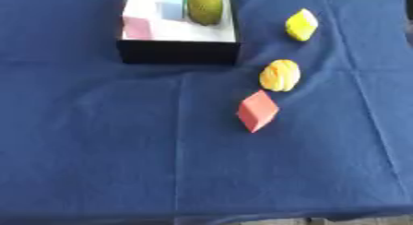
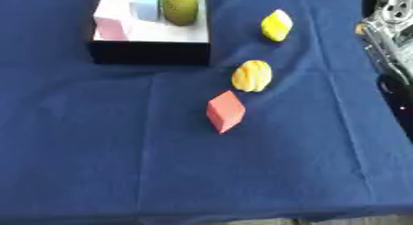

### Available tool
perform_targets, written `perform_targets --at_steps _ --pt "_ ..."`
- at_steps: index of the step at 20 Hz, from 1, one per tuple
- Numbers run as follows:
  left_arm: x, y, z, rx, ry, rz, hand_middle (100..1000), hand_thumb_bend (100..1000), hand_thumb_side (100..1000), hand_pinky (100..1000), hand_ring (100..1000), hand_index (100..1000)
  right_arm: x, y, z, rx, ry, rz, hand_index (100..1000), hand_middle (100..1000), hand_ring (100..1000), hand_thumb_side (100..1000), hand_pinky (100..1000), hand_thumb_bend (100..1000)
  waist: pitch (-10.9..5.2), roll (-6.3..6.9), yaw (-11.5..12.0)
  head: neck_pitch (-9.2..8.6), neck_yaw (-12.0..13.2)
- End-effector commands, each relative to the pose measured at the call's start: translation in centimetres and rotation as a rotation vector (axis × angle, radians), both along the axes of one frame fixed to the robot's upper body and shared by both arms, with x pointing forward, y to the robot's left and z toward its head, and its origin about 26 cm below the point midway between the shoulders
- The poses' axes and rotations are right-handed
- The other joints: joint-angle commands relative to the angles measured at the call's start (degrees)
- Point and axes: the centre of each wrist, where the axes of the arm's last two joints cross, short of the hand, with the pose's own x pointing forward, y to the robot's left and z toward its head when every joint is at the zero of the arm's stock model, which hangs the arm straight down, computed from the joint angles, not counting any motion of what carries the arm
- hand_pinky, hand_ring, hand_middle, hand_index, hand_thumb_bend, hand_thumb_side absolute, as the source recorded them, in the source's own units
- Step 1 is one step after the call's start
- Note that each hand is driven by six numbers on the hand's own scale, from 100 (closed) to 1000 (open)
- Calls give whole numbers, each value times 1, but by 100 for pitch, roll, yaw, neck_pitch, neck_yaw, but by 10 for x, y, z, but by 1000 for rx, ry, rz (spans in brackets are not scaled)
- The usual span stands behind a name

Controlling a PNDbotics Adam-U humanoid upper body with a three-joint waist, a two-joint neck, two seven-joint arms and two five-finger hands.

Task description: Pick up objects on the table and place them in the box.

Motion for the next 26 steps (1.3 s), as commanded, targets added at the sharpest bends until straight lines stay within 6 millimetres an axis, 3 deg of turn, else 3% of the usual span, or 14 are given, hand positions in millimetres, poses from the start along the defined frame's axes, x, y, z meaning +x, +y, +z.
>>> perform_targets --at_steps 1,5,10,17,26 --pt "-8 -4 4 -74 -87 0 800 124 678 792 801 831 -25 2 32 -227 -39 76 891 766 797 380 943 508 -131 -66 6 30 31" --pt "-9 -4 -7 -98 -74 0 800 123 675 794 802 829 -56 13 61 -532 -13 198 880 772 811 328 935 572 -138 -101 -6 30 22" --pt "-9 -5 -9 -85 -58 -7 800 115 674 794 802 829 -66 24 77 -807 58 326 884 785 827 290 929 633 -149 -104 -2 30 -14" --pt "-10 -9 -10 -60 -51 -21 797 110 667 794 801 829 -66 42 73 -1015 120 401 903 808 853 222 931 617 -135 -76 -12 30 -32" --pt "-11 -13 -14 -38 -47 -16 794 105 666 792 799 826 -63 55 57 -1100 179 428 900 808 856 184 929 580 -124 -73 -5 30 -20"
